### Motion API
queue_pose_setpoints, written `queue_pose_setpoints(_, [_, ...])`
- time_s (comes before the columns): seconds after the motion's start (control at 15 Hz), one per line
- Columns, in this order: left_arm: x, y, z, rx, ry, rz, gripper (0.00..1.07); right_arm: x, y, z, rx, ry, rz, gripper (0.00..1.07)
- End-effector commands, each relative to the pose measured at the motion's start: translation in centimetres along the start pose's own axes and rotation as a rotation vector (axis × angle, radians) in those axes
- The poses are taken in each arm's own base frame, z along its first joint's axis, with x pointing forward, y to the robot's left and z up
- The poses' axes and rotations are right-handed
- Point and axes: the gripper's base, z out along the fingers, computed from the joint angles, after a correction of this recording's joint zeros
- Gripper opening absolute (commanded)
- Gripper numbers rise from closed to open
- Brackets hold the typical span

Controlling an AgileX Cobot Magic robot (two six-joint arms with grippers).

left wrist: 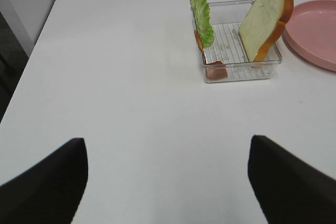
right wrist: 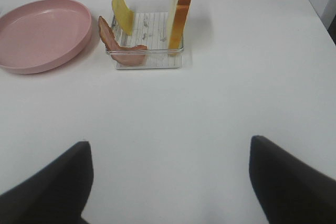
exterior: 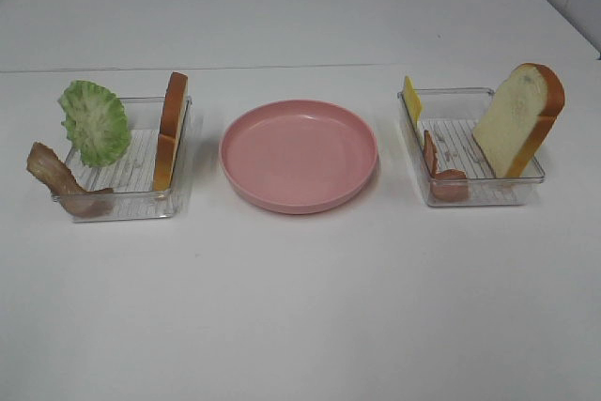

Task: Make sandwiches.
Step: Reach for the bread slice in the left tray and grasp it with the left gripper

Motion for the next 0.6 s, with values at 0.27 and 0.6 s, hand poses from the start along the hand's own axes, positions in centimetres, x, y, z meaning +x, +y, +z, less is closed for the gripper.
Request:
queue_pose_setpoints(0.27, [0.1, -0.04, -0.24, 0.008, -0.029, -0.005, 0.79, 0.0, 0.0, -0.03, 0.007, -0.015, 0.009, 0.78])
queue_pose_setpoints(0.6, [0.1, -0.04, -0.24, 0.008, -0.029, -0.005, 0.79, 0.0, 0.0, -0.03, 0.007, -0.015, 0.009, 0.78])
